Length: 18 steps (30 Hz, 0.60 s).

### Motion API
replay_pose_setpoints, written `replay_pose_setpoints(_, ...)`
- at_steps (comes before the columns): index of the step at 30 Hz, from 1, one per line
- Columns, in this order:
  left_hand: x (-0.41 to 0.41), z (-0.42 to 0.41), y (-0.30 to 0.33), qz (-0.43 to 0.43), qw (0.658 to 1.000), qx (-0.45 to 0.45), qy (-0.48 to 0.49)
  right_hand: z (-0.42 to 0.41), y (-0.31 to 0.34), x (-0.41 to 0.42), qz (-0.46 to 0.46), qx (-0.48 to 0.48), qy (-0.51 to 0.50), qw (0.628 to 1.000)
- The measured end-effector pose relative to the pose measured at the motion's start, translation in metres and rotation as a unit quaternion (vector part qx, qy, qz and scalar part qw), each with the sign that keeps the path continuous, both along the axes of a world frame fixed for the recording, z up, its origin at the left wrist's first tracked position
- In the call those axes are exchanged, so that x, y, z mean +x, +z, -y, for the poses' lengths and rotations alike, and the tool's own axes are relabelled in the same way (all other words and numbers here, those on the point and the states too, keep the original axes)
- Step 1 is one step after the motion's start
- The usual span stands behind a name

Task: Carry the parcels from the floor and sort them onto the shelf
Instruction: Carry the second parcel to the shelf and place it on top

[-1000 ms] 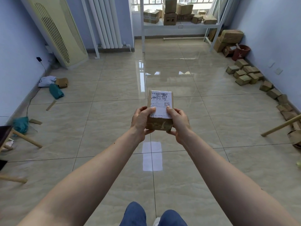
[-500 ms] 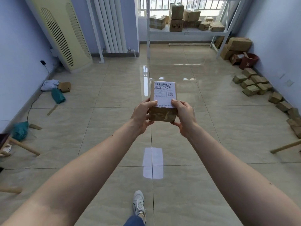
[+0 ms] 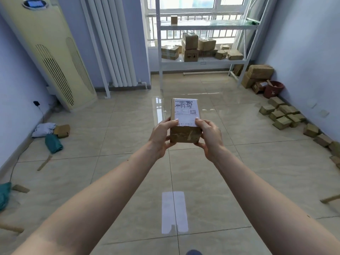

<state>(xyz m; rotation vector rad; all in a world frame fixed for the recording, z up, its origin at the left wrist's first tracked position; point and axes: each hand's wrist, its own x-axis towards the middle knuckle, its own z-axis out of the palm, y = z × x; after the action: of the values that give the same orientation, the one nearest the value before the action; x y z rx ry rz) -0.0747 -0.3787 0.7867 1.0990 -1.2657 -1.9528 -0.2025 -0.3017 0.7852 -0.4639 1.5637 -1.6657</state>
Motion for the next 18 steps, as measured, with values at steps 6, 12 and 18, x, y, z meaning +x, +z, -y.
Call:
replay_pose_setpoints(6, -0.057, 0.085, -0.001, -0.002, 1.0, -0.006, -0.002, 0.083, 0.003, -0.058, -0.005, -0.004, -0.003, 1.0)
replay_pose_setpoints(12, -0.12, 0.168, 0.0, -0.009, 1.0, -0.001, 0.016, 0.163, 0.01, -0.121, -0.015, -0.002, 0.02, 1.0)
replay_pose_setpoints(18, -0.164, 0.254, 0.005, -0.014, 0.999, 0.001, 0.04, 0.255, 0.017, -0.171, -0.019, 0.003, 0.043, 0.999)
